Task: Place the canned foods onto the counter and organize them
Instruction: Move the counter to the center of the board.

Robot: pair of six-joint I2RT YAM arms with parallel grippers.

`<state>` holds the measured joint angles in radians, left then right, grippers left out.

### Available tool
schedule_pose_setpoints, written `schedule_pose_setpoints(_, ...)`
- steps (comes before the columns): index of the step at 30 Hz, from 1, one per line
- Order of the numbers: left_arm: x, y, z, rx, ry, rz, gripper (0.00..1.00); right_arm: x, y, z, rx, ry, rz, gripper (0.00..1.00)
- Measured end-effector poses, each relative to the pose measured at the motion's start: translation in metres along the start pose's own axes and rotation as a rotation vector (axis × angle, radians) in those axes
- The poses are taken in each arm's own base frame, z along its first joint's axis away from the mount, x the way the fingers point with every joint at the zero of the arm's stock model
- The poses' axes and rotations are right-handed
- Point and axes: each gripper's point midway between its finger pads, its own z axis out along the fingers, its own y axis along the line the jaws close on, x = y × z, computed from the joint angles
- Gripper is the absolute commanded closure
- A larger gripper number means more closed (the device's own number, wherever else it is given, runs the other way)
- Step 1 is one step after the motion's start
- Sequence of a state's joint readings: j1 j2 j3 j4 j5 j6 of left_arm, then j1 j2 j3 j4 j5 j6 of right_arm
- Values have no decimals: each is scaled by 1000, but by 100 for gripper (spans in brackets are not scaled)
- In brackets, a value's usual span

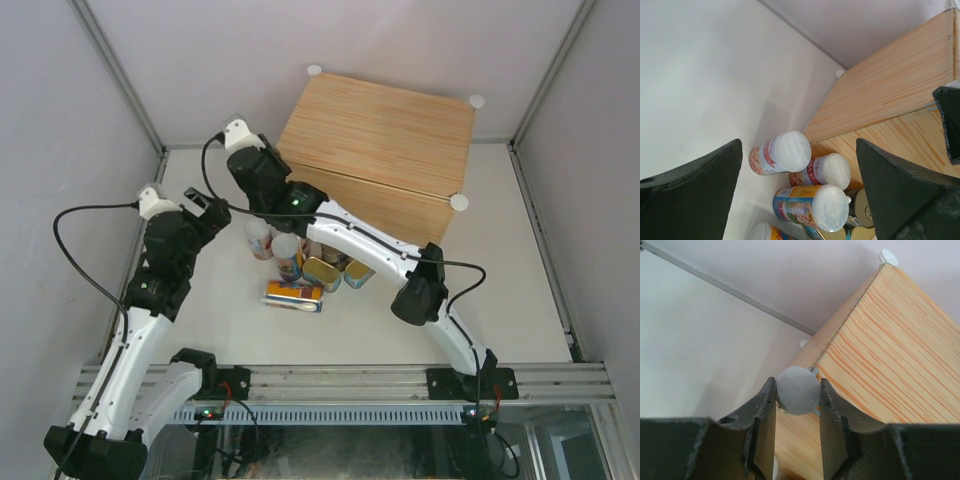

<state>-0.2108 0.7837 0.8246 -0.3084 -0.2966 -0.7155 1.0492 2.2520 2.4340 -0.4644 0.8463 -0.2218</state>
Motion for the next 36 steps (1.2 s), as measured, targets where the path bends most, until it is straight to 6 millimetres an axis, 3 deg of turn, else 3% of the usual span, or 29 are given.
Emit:
schedule_pose_setpoints(12,23,22,-6,-51,46,-19,1,-6,16,-10,-28,-19,0,100)
schedule_pose_setpoints(27,35,30,-14,-62,83,-57,1,-8,25,-17,-44,-26,-3,99)
schedule_pose_setpoints(30,35,30,-14,-62,84,-57,0,-8,25,-17,-44,-26,-3,81)
schedule_pose_setpoints(34,36,30,-14,-63,88,-58,0,-9,26,-17,-45,-27,-2,41)
schedule_pose_setpoints(36,37,30,-14,-65,91,-64,0,-10,29,-18,-55,-32,12,31)
